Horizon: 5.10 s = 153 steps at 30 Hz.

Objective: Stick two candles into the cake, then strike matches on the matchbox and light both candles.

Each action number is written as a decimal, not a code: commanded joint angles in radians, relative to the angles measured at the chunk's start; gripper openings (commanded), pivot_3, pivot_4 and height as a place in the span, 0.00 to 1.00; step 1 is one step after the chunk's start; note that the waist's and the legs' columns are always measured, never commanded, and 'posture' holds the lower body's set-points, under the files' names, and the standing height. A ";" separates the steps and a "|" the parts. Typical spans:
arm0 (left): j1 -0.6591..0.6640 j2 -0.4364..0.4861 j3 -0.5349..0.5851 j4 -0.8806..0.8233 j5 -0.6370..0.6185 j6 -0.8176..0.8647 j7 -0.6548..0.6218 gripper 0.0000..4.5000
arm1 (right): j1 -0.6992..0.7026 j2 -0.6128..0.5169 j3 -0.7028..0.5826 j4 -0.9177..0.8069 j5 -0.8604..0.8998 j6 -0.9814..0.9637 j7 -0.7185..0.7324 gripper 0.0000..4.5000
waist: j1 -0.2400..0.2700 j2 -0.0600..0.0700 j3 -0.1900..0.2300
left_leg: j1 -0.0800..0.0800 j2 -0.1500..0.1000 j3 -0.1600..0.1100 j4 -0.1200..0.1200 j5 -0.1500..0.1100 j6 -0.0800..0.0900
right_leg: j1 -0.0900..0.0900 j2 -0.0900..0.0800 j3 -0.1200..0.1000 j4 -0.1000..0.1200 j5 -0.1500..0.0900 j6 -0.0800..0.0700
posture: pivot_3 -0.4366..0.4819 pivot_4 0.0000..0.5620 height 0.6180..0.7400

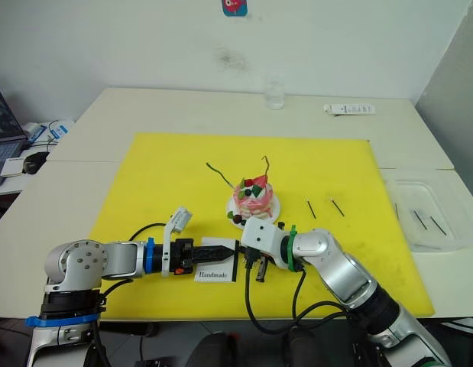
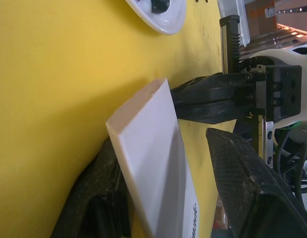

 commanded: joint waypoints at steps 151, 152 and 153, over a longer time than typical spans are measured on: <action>-0.084 0.104 -0.244 -0.172 0.093 -0.481 -0.217 0.00 | 0.164 -0.388 -0.285 -0.487 0.255 -0.067 0.104 0.01 | -0.002 0.000 0.003 | -0.002 0.000 0.000 -0.002 0.000 0.000 | -0.002 0.003 0.000 -0.002 -0.001 -0.001 | 0.48 0.27 1.00; -0.087 0.104 -0.248 -0.163 0.102 -0.491 -0.222 0.00 | 0.166 -0.390 -0.297 -0.492 0.265 -0.063 0.103 0.01 | -0.003 0.000 0.003 | -0.002 0.000 0.001 -0.002 0.000 0.000 | -0.002 0.003 0.000 -0.001 -0.001 -0.001 | 0.48 0.27 1.00; -0.089 0.106 -0.252 -0.158 0.112 -0.500 -0.229 0.00 | 0.168 -0.391 -0.312 -0.493 0.277 -0.054 0.101 0.01 | -0.003 0.000 0.003 | -0.002 0.000 0.001 -0.002 0.000 0.000 | -0.002 0.003 0.000 -0.001 -0.001 -0.001 | 0.48 0.27 1.00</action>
